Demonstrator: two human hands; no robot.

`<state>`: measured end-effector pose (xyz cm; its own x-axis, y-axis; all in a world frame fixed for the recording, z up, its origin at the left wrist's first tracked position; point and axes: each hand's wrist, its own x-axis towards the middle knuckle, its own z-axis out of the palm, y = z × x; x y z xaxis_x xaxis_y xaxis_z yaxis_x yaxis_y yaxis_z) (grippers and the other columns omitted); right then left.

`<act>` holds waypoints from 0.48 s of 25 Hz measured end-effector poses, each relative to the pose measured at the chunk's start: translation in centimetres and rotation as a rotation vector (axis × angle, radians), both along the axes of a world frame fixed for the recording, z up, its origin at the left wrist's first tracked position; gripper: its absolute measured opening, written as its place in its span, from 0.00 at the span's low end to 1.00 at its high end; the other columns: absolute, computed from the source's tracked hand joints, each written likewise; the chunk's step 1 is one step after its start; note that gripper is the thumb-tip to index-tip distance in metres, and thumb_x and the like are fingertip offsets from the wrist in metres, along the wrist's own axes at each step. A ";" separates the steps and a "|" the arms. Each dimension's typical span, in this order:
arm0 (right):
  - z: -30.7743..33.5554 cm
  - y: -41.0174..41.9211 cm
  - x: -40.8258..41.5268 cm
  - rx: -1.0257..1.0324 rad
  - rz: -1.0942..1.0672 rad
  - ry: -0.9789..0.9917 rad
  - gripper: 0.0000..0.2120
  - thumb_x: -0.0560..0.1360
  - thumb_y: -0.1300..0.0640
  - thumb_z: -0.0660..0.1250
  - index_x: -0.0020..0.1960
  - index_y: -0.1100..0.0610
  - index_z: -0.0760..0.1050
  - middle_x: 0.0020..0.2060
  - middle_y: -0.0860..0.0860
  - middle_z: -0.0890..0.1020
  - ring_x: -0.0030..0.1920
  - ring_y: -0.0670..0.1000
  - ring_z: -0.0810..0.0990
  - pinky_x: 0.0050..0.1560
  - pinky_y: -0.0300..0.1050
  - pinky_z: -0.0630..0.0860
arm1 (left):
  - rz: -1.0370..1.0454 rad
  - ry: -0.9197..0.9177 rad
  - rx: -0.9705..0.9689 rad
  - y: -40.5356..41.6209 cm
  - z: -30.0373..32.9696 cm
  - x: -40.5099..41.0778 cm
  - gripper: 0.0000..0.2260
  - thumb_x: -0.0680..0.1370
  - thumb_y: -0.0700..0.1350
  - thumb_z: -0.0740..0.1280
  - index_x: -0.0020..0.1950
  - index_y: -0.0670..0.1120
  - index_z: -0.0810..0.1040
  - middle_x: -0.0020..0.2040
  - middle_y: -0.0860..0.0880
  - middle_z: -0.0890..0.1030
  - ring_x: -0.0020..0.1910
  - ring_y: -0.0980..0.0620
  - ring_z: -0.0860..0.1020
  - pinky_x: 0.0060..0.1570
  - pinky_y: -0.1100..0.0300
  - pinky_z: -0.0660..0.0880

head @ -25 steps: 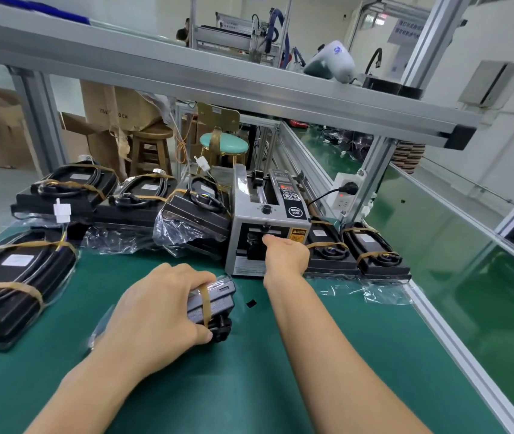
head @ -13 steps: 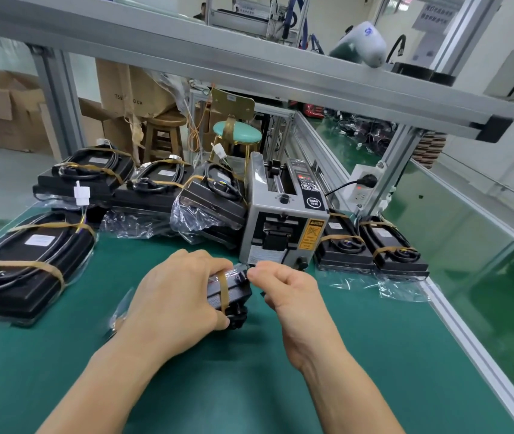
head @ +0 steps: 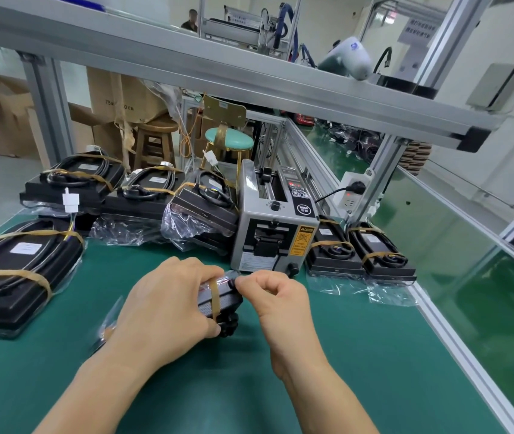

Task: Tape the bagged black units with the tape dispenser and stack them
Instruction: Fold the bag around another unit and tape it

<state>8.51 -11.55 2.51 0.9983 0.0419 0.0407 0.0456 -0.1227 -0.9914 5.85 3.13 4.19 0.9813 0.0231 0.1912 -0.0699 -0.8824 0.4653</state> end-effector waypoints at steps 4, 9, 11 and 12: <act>0.4 0.2 -0.1 -0.124 -0.049 -0.066 0.14 0.69 0.60 0.72 0.26 0.50 0.77 0.39 0.46 0.80 0.44 0.39 0.77 0.47 0.35 0.71 | 0.005 0.002 0.003 0.1 -0.1 -0.1 0.24 0.60 0.53 0.76 0.55 0.59 0.77 0.44 0.59 0.76 0.48 0.58 0.71 0.47 0.58 0.72; 0.3 0.5 0.0 -0.209 -0.091 -0.132 0.11 0.69 0.62 0.70 0.29 0.54 0.78 0.39 0.46 0.79 0.41 0.39 0.75 0.41 0.30 0.67 | -0.005 0.002 0.002 -0.1 0.1 -0.1 0.26 0.60 0.53 0.76 0.57 0.61 0.76 0.44 0.60 0.75 0.48 0.58 0.71 0.48 0.59 0.71; 0.0 0.6 -0.1 -0.067 -0.068 -0.071 0.16 0.70 0.63 0.70 0.25 0.53 0.75 0.35 0.44 0.78 0.38 0.40 0.74 0.42 0.33 0.68 | -0.008 0.004 0.014 -0.1 0.0 -0.1 0.26 0.60 0.54 0.76 0.57 0.61 0.76 0.45 0.60 0.75 0.48 0.58 0.70 0.48 0.60 0.71; -0.1 0.7 -0.1 0.011 -0.053 -0.028 0.17 0.70 0.63 0.69 0.24 0.53 0.74 0.33 0.44 0.77 0.38 0.42 0.74 0.42 0.33 0.69 | -0.009 0.004 0.014 -0.1 0.0 0.0 0.26 0.60 0.54 0.76 0.57 0.61 0.76 0.45 0.60 0.76 0.48 0.58 0.70 0.48 0.60 0.71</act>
<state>8.43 -10.83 2.39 0.9976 -0.0112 0.0688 0.0671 -0.1147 -0.9911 5.80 3.07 4.15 0.9822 0.0115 0.1876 -0.0761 -0.8884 0.4527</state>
